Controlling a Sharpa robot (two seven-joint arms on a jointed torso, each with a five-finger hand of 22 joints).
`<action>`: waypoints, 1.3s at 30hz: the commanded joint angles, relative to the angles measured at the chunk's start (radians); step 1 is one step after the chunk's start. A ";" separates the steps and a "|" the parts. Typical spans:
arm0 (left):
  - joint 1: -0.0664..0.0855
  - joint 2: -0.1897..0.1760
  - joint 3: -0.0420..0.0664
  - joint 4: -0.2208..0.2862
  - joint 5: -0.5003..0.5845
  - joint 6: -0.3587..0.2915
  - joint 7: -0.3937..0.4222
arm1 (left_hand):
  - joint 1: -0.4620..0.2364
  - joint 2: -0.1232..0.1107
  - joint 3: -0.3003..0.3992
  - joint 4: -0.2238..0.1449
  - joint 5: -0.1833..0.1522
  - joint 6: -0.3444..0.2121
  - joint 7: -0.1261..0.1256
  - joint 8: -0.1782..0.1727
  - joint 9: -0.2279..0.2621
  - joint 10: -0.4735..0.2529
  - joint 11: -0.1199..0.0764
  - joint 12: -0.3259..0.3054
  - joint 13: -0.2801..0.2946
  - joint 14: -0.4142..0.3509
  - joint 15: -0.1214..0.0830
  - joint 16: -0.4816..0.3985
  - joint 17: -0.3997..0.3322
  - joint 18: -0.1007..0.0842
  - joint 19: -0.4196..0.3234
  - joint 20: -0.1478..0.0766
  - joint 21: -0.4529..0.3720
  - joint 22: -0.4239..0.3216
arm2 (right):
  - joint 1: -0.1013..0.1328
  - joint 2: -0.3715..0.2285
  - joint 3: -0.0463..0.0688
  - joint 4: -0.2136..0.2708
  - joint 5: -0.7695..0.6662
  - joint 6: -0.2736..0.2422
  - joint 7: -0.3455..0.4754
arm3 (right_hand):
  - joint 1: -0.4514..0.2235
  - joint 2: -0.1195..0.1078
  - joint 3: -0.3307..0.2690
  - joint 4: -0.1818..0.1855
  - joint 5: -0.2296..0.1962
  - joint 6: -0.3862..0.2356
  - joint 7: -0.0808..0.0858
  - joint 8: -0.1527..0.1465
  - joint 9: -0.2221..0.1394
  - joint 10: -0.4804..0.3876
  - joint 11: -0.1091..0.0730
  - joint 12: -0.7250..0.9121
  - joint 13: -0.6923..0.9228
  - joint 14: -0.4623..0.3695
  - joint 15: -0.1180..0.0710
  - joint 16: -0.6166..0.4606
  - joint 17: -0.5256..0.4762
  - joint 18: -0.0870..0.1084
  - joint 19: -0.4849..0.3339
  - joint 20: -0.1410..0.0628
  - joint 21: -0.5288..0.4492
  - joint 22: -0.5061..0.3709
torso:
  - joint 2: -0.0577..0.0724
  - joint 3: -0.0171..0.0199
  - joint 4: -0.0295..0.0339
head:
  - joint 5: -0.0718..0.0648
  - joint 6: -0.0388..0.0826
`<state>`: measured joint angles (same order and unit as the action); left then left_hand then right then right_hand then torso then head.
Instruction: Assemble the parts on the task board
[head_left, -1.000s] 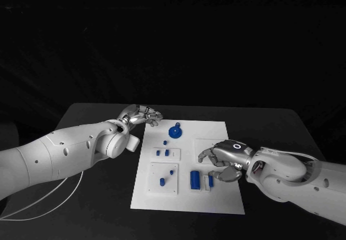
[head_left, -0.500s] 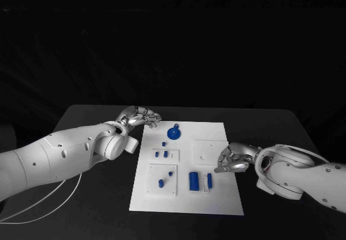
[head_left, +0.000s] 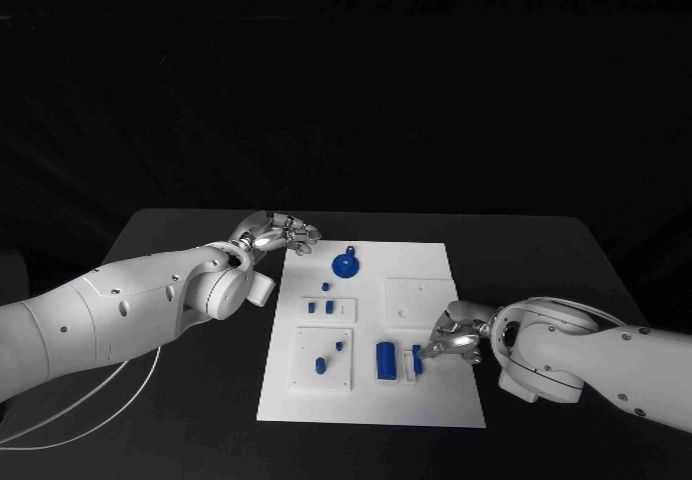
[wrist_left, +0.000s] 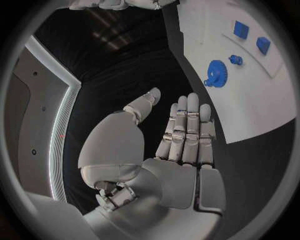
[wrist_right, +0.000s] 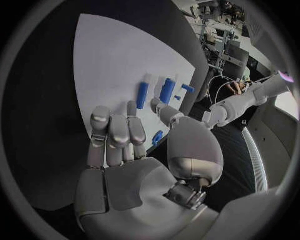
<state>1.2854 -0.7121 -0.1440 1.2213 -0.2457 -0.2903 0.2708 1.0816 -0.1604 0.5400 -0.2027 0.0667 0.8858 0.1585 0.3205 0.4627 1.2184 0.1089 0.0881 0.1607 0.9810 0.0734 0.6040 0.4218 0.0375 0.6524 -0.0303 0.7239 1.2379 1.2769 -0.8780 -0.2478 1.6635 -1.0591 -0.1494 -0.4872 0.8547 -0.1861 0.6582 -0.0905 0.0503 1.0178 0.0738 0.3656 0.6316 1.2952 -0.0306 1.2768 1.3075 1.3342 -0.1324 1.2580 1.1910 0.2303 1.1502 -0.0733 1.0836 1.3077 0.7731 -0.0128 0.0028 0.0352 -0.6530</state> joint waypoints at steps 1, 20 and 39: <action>0.001 0.002 0.001 0.003 0.005 0.013 0.005 | 0.004 0.009 -0.005 0.000 -0.002 -0.005 -0.002 0.005 -0.001 0.005 0.002 -0.006 -0.001 0.005 0.003 -0.004 0.002 0.008 -0.001 0.007 -0.003 0.001 | -0.007 0.009 0.000 -0.003 -0.040 0.003 -0.046 | -0.018 -0.003 -0.009 0.000 -0.001 0.013 0.001 -0.006 -0.003 0.006 -0.004 0.003 0.058 0.000 -0.006 -0.004 0.001 0.031 -0.002 -0.004 0.001 0.009 | 0.000 -0.0004 0.0001 | 0.001 -0.002; 0.001 0.001 0.001 0.003 0.005 0.013 0.005 | 0.004 0.010 -0.005 0.000 -0.002 -0.005 -0.003 0.006 -0.001 0.005 0.002 -0.005 -0.001 0.006 0.003 -0.005 0.004 0.008 0.000 0.007 -0.004 0.002 | -0.035 0.046 0.000 -0.014 -0.107 -0.004 -0.048 | -0.029 0.004 -0.010 -0.009 -0.001 0.031 -0.003 -0.014 -0.011 0.018 -0.009 0.013 0.064 0.003 -0.009 -0.004 0.002 0.031 0.000 -0.005 0.002 0.011 | 0.000 0.0003 -0.0005 | 0.004 -0.008; 0.001 0.000 0.001 0.003 0.005 0.014 0.004 | 0.005 0.011 -0.005 0.000 -0.002 -0.005 -0.003 0.006 -0.001 0.006 0.002 -0.005 -0.002 0.006 0.003 -0.005 0.005 0.008 0.000 0.007 -0.004 0.002 | -0.047 0.052 0.000 -0.020 -0.252 0.036 -0.067 | 0.031 0.002 0.020 -0.122 -0.001 0.050 -0.004 -0.032 -0.023 0.027 -0.010 0.018 0.067 0.005 -0.009 -0.006 0.002 0.031 0.001 -0.003 0.002 0.012 | 0.000 0.0003 -0.0009 | 0.003 -0.010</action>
<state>1.2854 -0.7138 -0.1440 1.2217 -0.2457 -0.2893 0.2695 1.0855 -0.1565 0.5400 -0.2027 0.0667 0.8858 0.1585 0.3205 0.4629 1.2184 0.1089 0.0881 0.1600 0.9809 0.0733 0.6040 0.4254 0.0375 0.6524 -0.0303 0.7239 1.2393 1.2386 -0.8245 -0.2413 1.6486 -1.2500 -0.1589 -0.5254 0.8798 -0.1843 0.6790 -0.2085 0.0503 1.0661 0.0642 0.3408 0.6285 1.3171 -0.0413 1.2895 1.3074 1.3380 -0.1355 1.2579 1.1923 0.2304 1.1526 -0.0746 1.0837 1.3077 0.7729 -0.0123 0.0021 0.0394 -0.6632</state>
